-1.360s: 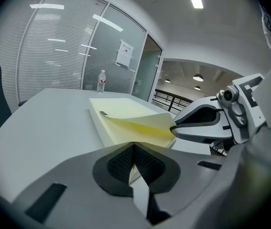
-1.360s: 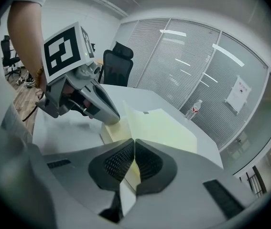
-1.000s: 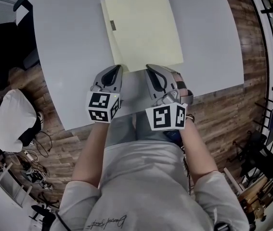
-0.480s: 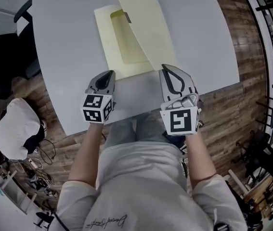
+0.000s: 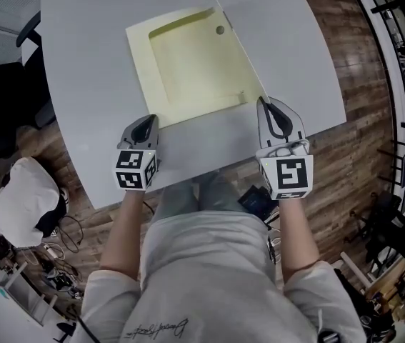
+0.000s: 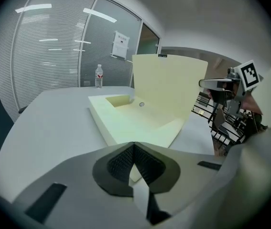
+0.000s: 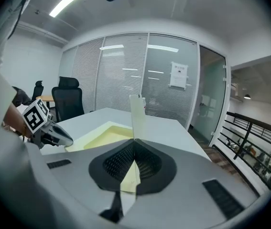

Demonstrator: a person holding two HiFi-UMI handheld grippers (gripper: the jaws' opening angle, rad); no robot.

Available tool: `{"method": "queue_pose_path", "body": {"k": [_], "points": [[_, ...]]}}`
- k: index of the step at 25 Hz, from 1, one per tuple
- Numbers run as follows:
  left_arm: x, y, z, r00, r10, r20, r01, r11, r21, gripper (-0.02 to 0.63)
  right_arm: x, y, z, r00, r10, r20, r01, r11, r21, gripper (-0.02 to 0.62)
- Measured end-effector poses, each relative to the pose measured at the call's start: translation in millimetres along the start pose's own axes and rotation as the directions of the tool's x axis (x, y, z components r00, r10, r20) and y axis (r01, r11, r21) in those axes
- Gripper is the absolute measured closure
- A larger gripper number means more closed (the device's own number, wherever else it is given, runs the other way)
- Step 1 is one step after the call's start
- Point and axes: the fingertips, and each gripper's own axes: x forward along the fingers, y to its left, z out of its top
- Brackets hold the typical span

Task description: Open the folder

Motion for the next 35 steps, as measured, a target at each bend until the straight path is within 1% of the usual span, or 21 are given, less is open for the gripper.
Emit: {"method": "queue_pose_path", "body": {"k": [5, 8, 12, 17, 26, 35], "points": [[-1, 2, -1, 1.000, 0.020, 0.001, -0.020, 1.000, -0.010, 0.597, -5, -33, -16, 0.999, -0.047, -0.016, 0.048, 0.998, 0.047, 0.571], [-3, 2, -1, 0.999, 0.037, 0.000, -0.037, 0.999, -0.007, 0.597, -7, -51, -28, 0.997, -0.065, -0.031, 0.068, 0.993, 0.093, 0.571], [-3, 6, -1, 0.998, 0.059, -0.007, -0.059, 0.998, -0.002, 0.597, -5, -70, -45, 0.995, -0.081, -0.056, 0.088, 0.986, 0.145, 0.571], [-4, 7, -2, 0.996, 0.092, -0.006, -0.092, 0.996, -0.013, 0.597, -3, -92, -66, 0.993, -0.087, -0.080, 0.101, 0.975, 0.196, 0.571], [-7, 5, 1, 0.991, 0.136, -0.003, -0.136, 0.991, -0.015, 0.597, 6, -141, -111, 0.985, -0.094, -0.141, 0.138, 0.930, 0.342, 0.571], [-7, 12, 2, 0.985, 0.172, 0.003, -0.172, 0.985, 0.000, 0.597, 21, -160, -154, 0.975, -0.089, -0.205, 0.173, 0.878, 0.446, 0.568]]}}
